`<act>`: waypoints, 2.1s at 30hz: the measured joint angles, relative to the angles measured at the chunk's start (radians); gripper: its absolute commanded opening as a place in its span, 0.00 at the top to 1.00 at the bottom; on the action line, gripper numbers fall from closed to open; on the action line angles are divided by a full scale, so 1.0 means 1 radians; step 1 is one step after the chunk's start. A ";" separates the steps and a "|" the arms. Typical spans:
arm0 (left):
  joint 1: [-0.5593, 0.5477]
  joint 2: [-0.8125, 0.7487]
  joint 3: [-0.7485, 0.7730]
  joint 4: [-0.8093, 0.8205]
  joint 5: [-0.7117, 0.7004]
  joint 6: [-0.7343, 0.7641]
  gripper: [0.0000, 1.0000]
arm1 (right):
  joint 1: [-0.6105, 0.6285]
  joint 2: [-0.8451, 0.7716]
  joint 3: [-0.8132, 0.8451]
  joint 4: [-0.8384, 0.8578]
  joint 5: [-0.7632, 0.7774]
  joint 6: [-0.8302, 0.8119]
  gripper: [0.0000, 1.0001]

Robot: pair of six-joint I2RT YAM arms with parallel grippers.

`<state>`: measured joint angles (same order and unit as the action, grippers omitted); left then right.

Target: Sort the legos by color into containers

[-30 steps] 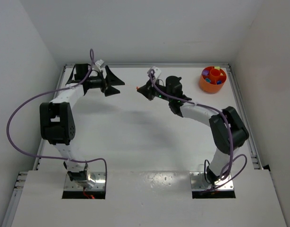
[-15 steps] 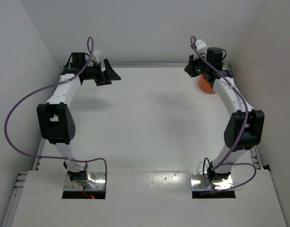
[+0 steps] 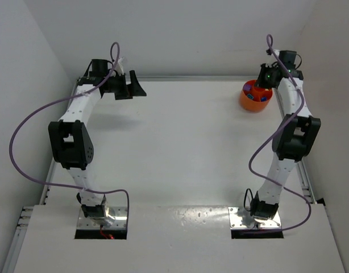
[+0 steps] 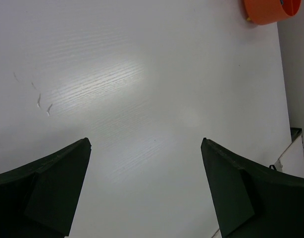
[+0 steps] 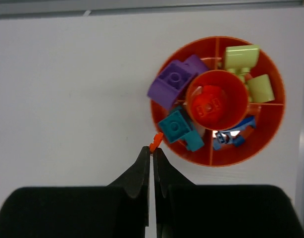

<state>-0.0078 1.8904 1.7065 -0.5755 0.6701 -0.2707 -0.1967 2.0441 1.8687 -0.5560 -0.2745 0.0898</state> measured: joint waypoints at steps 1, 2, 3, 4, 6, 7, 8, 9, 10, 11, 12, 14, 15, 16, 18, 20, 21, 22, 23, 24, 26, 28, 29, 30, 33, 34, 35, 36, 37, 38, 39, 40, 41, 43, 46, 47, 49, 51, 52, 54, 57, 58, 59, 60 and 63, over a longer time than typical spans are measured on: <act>0.000 0.000 0.000 -0.003 -0.004 0.001 0.00 | -0.013 0.016 0.027 -0.015 0.010 0.011 1.00; 0.000 0.000 0.000 -0.004 -0.006 0.001 0.00 | -0.023 0.029 0.049 -0.023 0.019 0.021 1.00; 0.000 0.000 0.000 -0.005 -0.007 0.002 0.00 | -0.031 0.037 0.066 -0.029 0.029 0.027 1.00; 0.000 0.000 0.000 -0.005 -0.009 0.002 0.00 | -0.035 0.045 0.082 -0.035 0.039 0.037 1.00; -0.001 0.001 0.000 -0.008 -0.010 0.002 0.00 | -0.038 0.052 0.104 -0.042 0.056 0.051 1.00; -0.002 0.002 0.000 -0.008 -0.011 0.003 0.00 | -0.038 0.055 0.110 -0.045 0.062 0.056 1.00; -0.004 0.002 0.000 -0.008 -0.011 0.003 0.00 | -0.038 0.057 0.115 -0.047 0.067 0.061 1.00; -0.005 0.004 0.000 -0.008 -0.013 0.004 0.00 | -0.037 0.063 0.122 -0.050 0.070 0.066 1.00; -0.008 0.006 0.000 -0.007 -0.013 0.004 0.00 | -0.037 0.068 0.127 -0.050 0.074 0.070 1.00; -0.010 0.010 0.000 -0.007 -0.015 0.004 0.00 | -0.038 0.075 0.130 -0.052 0.079 0.073 1.00; -0.011 0.011 0.000 -0.007 -0.017 0.004 0.00 | -0.038 0.084 0.135 -0.053 0.082 0.076 1.00; -0.013 0.018 0.000 -0.007 -0.021 0.004 0.00 | -0.040 0.103 0.144 -0.055 0.090 0.084 1.00; -0.013 0.021 0.000 -0.007 -0.023 0.004 0.00 | -0.040 0.113 0.146 -0.055 0.093 0.089 1.00; -0.013 0.024 0.000 -0.008 -0.024 0.005 0.00 | -0.041 0.122 0.148 -0.056 0.097 0.093 1.00; -0.013 0.027 0.000 -0.008 -0.027 0.004 0.00 | -0.042 0.137 0.149 -0.060 0.109 0.099 1.00; -0.013 0.027 0.000 -0.007 -0.029 0.004 0.00 | -0.043 0.146 0.151 -0.064 0.119 0.108 1.00; -0.013 0.027 0.000 -0.006 -0.029 0.004 0.00 | -0.045 0.149 0.152 -0.064 0.125 0.113 1.00; -0.013 0.027 0.000 -0.007 -0.031 0.005 0.00 | -0.046 0.150 0.153 -0.066 0.135 0.119 1.00; -0.013 0.027 0.000 -0.008 -0.031 0.004 0.00 | -0.047 0.152 0.157 -0.070 0.140 0.123 1.00; -0.013 0.027 0.000 -0.007 -0.031 0.004 0.00 | -0.049 0.155 0.165 -0.071 0.146 0.127 1.00; -0.013 0.027 0.000 -0.007 -0.032 0.004 0.00 | -0.051 0.161 0.182 -0.066 0.159 0.134 1.00; -0.013 0.027 0.000 -0.008 -0.032 0.004 0.00 | -0.052 0.166 0.195 -0.065 0.166 0.139 1.00; -0.013 0.027 0.000 -0.007 -0.032 0.004 0.00 | -0.052 0.167 0.200 -0.065 0.170 0.140 1.00; -0.013 0.027 0.000 -0.007 -0.032 0.004 0.00 | -0.052 0.169 0.203 -0.065 0.171 0.142 1.00; -0.013 0.027 0.000 -0.007 -0.032 0.004 0.00 | -0.053 0.180 0.219 -0.063 0.173 0.146 1.00; -0.013 0.027 0.000 -0.007 -0.032 0.004 0.00 | -0.053 0.182 0.219 -0.062 0.174 0.147 1.00; -0.013 0.027 0.000 -0.007 -0.032 0.004 0.00 | -0.053 0.184 0.219 -0.062 0.175 0.148 1.00; -0.013 0.027 0.000 -0.007 -0.034 0.004 0.00 | -0.053 0.186 0.219 -0.062 0.175 0.150 1.00; -0.013 0.027 0.000 -0.007 -0.036 0.004 0.00 | -0.053 0.188 0.223 -0.063 0.175 0.151 1.00; -0.013 0.027 0.000 -0.007 -0.037 0.004 0.00 | -0.053 0.192 0.227 -0.062 0.176 0.151 1.00; -0.013 0.027 0.000 -0.007 -0.039 0.004 0.00 | -0.053 0.194 0.229 -0.060 0.178 0.151 1.00; -0.013 0.027 0.000 -0.007 -0.039 0.004 0.00 | -0.053 0.196 0.229 -0.060 0.178 0.151 0.99; -0.013 0.027 0.000 -0.007 -0.039 0.004 0.00 | -0.053 0.196 0.229 -0.060 0.178 0.152 0.97; -0.013 0.027 0.000 -0.007 -0.039 0.004 0.00 | -0.053 0.198 0.230 -0.060 0.179 0.154 0.94; -0.013 0.027 0.000 -0.007 -0.039 0.004 0.00 | -0.052 0.199 0.233 -0.059 0.178 0.155 0.89; -0.013 0.027 0.000 -0.007 -0.039 0.004 0.00 | -0.052 0.199 0.234 -0.058 0.178 0.155 0.86; -0.013 0.027 0.000 -0.007 -0.039 0.004 0.00 | -0.052 0.199 0.234 -0.057 0.178 0.158 0.84; -0.013 0.027 0.000 -0.007 -0.039 0.004 0.00 | -0.052 0.200 0.234 -0.057 0.178 0.158 0.81; -0.013 0.027 0.000 -0.007 -0.039 0.004 0.00 | -0.052 0.202 0.236 -0.057 0.178 0.158 0.81; -0.013 0.027 0.000 -0.007 -0.039 0.004 0.00 | -0.050 0.209 0.243 -0.056 0.178 0.158 0.81; -0.013 0.027 0.000 -0.007 -0.039 0.004 0.00 | -0.048 0.214 0.247 -0.055 0.178 0.158 0.81; -0.013 0.027 0.000 -0.007 -0.039 0.004 0.00 | -0.048 0.214 0.248 -0.055 0.178 0.158 0.81; -0.013 0.027 0.000 -0.007 -0.039 0.004 0.00 | -0.048 0.214 0.248 -0.055 0.177 0.158 0.81; -0.013 0.027 0.000 -0.007 -0.039 0.004 0.00 | -0.048 0.214 0.249 -0.054 0.177 0.158 0.81; -0.013 0.027 0.000 -0.007 -0.054 0.006 0.00 | -0.044 0.214 0.251 -0.053 0.165 0.152 0.77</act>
<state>-0.0208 1.9175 1.7065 -0.5827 0.6159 -0.2649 -0.2405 2.2585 2.1193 -0.6094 -0.1097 0.2420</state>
